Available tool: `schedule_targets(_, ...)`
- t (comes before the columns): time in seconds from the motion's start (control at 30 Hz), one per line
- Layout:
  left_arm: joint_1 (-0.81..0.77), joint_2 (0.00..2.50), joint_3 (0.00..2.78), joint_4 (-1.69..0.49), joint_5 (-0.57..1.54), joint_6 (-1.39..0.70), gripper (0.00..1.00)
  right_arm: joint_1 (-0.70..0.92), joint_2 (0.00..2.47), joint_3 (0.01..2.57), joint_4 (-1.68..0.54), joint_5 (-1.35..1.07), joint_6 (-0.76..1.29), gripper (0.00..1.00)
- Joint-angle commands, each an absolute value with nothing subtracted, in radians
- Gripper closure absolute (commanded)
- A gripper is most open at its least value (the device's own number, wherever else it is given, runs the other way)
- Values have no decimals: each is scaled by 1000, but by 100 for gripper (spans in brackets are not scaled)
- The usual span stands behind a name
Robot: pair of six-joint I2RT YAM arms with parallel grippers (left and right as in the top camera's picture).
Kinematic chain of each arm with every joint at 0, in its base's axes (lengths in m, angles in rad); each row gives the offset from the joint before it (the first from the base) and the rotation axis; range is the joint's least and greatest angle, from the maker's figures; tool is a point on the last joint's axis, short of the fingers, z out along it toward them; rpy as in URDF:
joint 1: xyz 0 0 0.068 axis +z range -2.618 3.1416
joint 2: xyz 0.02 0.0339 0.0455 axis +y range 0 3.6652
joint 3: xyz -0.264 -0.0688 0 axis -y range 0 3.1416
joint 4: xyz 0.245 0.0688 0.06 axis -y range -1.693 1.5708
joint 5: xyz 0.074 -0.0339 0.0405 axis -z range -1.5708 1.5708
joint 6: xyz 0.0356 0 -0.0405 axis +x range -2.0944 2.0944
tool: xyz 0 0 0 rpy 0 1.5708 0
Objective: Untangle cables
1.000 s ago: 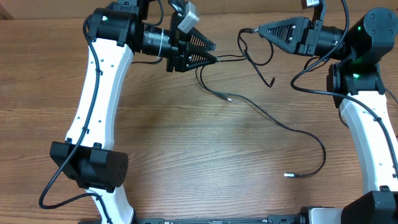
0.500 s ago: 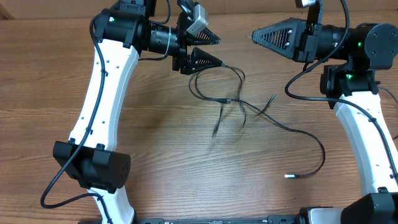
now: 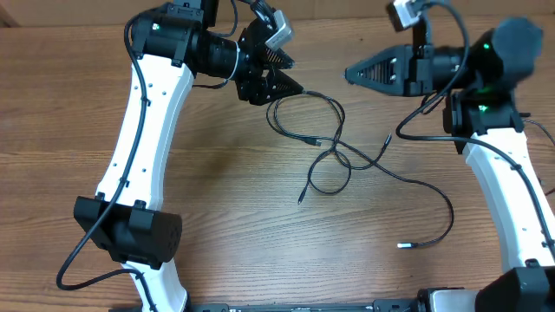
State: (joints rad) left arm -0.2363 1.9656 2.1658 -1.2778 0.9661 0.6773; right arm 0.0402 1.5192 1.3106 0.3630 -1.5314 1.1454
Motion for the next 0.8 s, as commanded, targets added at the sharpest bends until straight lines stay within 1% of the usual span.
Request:
schedule_targets(0.0,-237,1942,2162,-1278,809,517,34,45,1548,1238,101,-1488,796,80)
schedule_targets(0.07,-229,1942,2162,-1279,792,480,32,45,1575,1220,-62,-1406,672,68)
schedule_targets(0.1,-228,1942,2162,-1279,786,468,32,45,1584,1214,-128,-1361,625,65)
schedule_targets(0.13,-229,1942,2162,-1278,781,457,31,46,1596,1209,-213,-1292,558,63)
schedule_targets(0.17,-229,1942,2162,-1279,781,455,30,51,1609,1207,-352,-1147,455,55)
schedule_targets(0.2,-229,1942,2162,-1280,781,455,29,58,1613,1207,-432,-1036,372,53)
schedule_targets(0.3,-229,1942,2162,-1283,777,456,27,86,1614,1207,-562,-808,186,44)
schedule_targets(0.37,-226,1942,2162,-1287,772,456,26,109,1614,1207,-621,-739,25,37)
schedule_targets(0.43,-221,1942,2162,-1287,751,456,24,141,1614,1207,-711,-617,-166,31)
schedule_targets(0.5,-223,1942,2162,-1286,729,456,24,172,1616,1199,-765,-487,-268,25)
schedule_targets(0.6,-227,1942,2162,-1275,729,456,24,233,1632,1182,-836,-358,-463,20)
schedule_targets(0.67,-227,1942,2162,-1274,729,456,23,258,1645,1170,-846,-339,-540,19)
schedule_targets(0.7,-227,1942,2162,-1275,729,456,23,270,1652,1161,-841,-333,-564,17)
schedule_targets(0.73,-226,1942,2162,-1280,728,456,24,281,1662,1149,-835,-334,-587,12)
schedule_targets(0.77,-226,1942,2162,-1282,725,456,23,284,1666,1144,-831,-333,-590,11)
